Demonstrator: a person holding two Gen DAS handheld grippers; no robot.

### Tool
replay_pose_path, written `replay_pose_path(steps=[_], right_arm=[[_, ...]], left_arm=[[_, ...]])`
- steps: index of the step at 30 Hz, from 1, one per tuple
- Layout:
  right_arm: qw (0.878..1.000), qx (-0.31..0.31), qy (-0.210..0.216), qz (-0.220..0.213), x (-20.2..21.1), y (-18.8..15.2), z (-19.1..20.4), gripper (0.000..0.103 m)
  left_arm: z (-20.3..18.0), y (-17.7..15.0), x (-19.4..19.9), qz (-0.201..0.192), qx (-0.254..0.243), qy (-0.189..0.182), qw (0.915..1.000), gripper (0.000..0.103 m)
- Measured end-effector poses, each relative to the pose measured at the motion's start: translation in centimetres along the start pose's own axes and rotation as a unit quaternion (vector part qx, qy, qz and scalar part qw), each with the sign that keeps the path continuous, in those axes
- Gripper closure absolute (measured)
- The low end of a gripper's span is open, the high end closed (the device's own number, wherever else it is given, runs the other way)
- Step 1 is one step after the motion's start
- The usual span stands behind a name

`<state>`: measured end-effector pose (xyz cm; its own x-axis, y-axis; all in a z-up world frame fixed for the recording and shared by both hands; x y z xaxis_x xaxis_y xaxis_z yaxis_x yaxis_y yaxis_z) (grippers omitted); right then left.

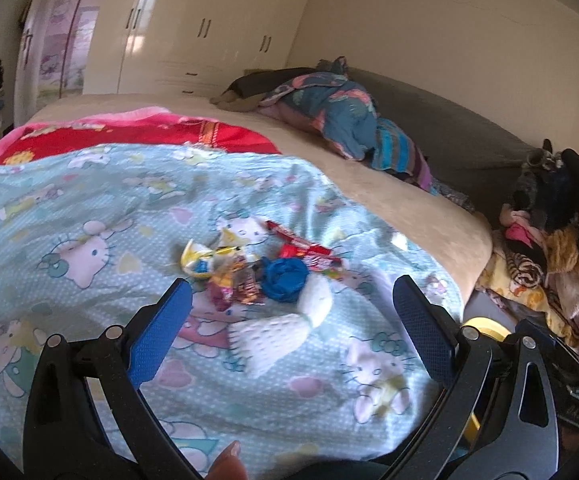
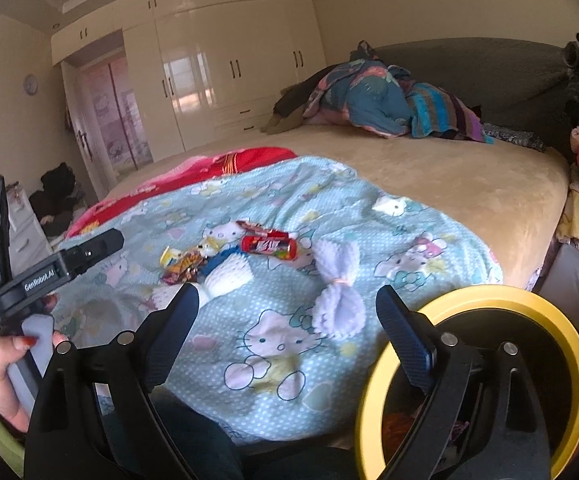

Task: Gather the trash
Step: 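Move both tools back over the blanket toward the candy wrappers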

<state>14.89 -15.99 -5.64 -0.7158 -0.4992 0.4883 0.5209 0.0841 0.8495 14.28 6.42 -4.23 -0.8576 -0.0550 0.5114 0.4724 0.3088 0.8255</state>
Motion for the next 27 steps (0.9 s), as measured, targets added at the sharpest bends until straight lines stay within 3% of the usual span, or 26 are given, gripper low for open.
replay_pose_path(steps=[14,18,20,27], right_arm=[[0.997,-0.005,-0.053,0.06,-6.9,-1.7,-1.8,0.015],[0.995,-0.013,-0.067,0.071,-8.3,-1.9,-2.6,0.015],[0.995,-0.017,-0.071,0.075,-8.9,-1.9,-3.1,0.015],[0.991,-0.03,-0.086,0.097,-11.1,-2.0,-4.6,0.019]], left_arm=[[5.6,-1.7,-4.2,0.052,0.054,0.037,0.9965,0.013],[6.3,-2.1,-5.6,0.07,0.067,0.036,0.9946,0.023],[6.5,-2.2,-6.2,0.078,0.07,0.034,0.9939,0.037],[7.4,-3.0,-8.7,0.116,0.097,0.025,0.9882,0.05]])
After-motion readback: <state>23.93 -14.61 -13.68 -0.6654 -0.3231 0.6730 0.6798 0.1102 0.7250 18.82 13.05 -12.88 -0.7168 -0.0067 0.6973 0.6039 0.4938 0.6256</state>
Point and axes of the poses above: each gripper's, at about its wrist camera, not at the fingertips, and x roughly against the way its jaws point, z to its left, y to its top, the point moved 6 cm from there along -x, roughly the way its jaws point, and after that the axes turned 5 degrees about y, right-handed, at the moved point
